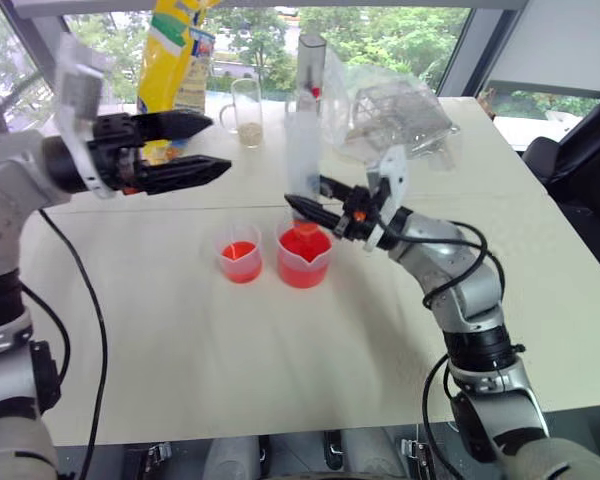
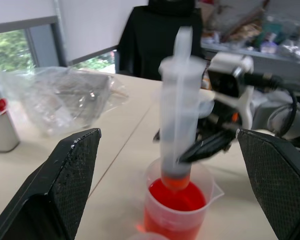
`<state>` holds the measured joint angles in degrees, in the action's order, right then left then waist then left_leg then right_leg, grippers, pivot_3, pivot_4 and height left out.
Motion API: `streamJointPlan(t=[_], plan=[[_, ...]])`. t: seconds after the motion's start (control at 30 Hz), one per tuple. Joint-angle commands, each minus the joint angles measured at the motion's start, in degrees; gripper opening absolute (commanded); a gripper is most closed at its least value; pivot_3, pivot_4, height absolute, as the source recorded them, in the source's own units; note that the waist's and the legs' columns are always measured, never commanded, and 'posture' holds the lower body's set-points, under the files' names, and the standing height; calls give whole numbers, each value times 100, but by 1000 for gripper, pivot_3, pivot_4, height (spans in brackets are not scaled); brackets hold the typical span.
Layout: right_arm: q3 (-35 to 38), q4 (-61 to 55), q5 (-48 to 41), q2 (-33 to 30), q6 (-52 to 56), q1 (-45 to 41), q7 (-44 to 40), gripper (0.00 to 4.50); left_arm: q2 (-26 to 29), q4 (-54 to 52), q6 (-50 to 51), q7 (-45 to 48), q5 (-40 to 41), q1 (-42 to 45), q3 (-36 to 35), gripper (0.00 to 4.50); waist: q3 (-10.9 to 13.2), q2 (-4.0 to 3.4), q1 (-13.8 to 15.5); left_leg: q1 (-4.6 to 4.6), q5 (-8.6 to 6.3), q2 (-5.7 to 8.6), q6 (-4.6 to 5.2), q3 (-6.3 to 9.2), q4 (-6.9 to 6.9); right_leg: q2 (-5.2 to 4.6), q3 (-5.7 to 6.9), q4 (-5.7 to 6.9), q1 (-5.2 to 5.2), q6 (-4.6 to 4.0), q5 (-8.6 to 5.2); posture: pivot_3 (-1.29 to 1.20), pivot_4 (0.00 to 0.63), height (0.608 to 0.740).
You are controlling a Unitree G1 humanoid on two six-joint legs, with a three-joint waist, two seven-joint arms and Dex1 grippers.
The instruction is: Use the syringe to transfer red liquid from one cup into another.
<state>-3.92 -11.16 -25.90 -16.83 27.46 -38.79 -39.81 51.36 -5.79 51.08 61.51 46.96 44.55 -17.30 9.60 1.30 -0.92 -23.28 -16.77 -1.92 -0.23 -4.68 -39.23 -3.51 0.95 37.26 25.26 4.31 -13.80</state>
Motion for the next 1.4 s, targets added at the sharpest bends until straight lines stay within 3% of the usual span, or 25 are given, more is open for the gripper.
streamJointPlan(t=[0.03, 0.23, 0.47, 0.8, 1.4], plan=[[147, -207, -419, 184, 221, -565, 32, 1452, 136, -91, 43, -209, 286, 106, -476, 4470, 0, 0, -2, 1, 0, 1, 0, 0, 0, 0, 0, 0, 0, 0, 0, 0, 150, 740], [-110, 300, -627, 874, 355, -1070, 15, 1452, 221, -304, 105, -376, 478, -86, -602, 4470, 0, 0, -11, 1, 0, 1, 0, -1, 0, 2, 3, 1, -2, 0, 0, 0, 150, 740], [-697, 1276, -9, 1387, -453, -932, -281, 1452, 285, -584, 152, -549, 699, -307, -657, 4470, 0, 0, -14, 0, 0, 1, 0, -2, 0, -2, 3, 0, -1, 0, 0, 0, 150, 740], [-1075, 1883, 716, 1461, -1371, -565, -551, 1452, 515, -582, 201, -676, 912, -258, -612, 4470, 0, 0, -32, 0, 0, 2, -1, -2, 0, -1, 3, 1, 0, 0, 0, 0, 150, 740], [-1092, 1937, 963, 1517, -1537, -542, -581, 1452, 33, -234, 1, -926, 668, 150, -26, 4470, 0, 0, -23, 0, 2, 3, -4, -2, 1, 1, 3, 1, 0, -1, 0, 0, 150, 740]])
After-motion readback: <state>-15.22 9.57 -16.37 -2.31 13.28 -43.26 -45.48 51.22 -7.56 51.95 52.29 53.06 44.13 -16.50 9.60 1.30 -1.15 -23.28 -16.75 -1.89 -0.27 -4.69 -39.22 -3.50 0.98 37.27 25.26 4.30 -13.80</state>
